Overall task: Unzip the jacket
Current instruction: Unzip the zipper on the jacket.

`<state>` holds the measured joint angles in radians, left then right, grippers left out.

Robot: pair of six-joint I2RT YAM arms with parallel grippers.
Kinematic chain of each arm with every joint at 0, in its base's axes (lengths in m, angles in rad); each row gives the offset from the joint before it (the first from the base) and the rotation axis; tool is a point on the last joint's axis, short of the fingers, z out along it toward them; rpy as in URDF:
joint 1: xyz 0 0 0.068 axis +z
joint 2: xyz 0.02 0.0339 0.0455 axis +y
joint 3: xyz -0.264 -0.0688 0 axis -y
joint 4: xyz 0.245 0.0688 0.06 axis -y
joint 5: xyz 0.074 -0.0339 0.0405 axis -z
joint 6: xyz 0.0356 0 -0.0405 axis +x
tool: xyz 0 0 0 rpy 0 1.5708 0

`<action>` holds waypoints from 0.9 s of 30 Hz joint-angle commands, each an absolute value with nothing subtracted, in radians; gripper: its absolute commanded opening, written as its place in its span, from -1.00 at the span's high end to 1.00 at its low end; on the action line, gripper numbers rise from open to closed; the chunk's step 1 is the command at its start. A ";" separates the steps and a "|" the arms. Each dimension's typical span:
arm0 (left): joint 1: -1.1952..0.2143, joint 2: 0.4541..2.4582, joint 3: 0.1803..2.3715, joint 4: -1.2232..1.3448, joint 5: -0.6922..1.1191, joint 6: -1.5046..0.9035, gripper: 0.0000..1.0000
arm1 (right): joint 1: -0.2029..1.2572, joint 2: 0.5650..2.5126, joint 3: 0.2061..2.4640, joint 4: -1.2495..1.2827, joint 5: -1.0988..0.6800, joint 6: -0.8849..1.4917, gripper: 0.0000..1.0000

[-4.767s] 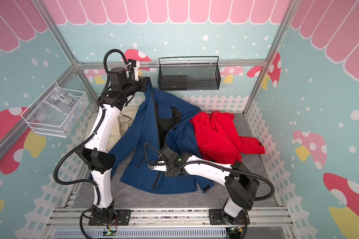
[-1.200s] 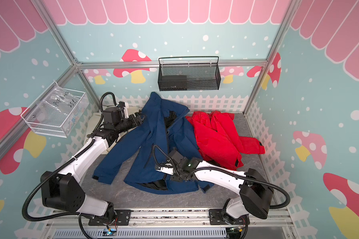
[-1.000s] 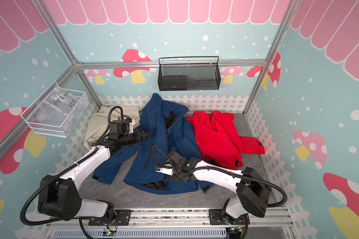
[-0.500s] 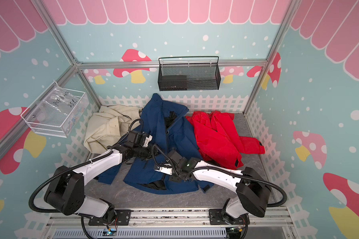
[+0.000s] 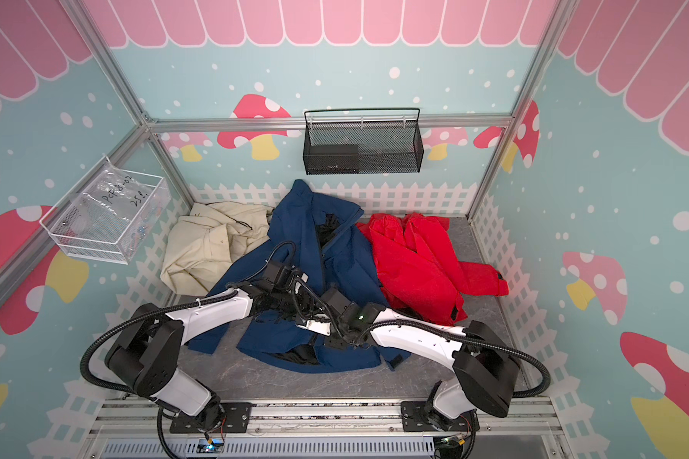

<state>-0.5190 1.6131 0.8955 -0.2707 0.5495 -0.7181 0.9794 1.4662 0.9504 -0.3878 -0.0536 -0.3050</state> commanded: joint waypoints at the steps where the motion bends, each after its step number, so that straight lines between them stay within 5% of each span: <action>1: -0.532 1.632 0.874 -0.208 0.597 -0.744 -0.24 | 0.977 1.444 0.934 -0.371 -0.063 -0.302 1.00; 17: -0.532 1.630 0.866 -0.141 0.692 -0.765 0.71 | 0.977 1.451 0.931 -0.375 -0.024 -0.306 1.00; 19: -0.532 1.623 0.867 -0.149 0.698 -0.764 0.72 | 0.977 1.454 0.931 -0.374 -0.017 -0.304 1.00; 23: -0.532 1.613 0.882 -0.244 0.704 -0.708 0.34 | 0.977 1.445 0.934 -0.376 -0.002 -0.302 1.00; 27: -0.532 1.601 0.866 -0.285 0.712 -0.679 0.31 | 0.976 1.438 0.931 -0.365 -0.001 -0.301 1.00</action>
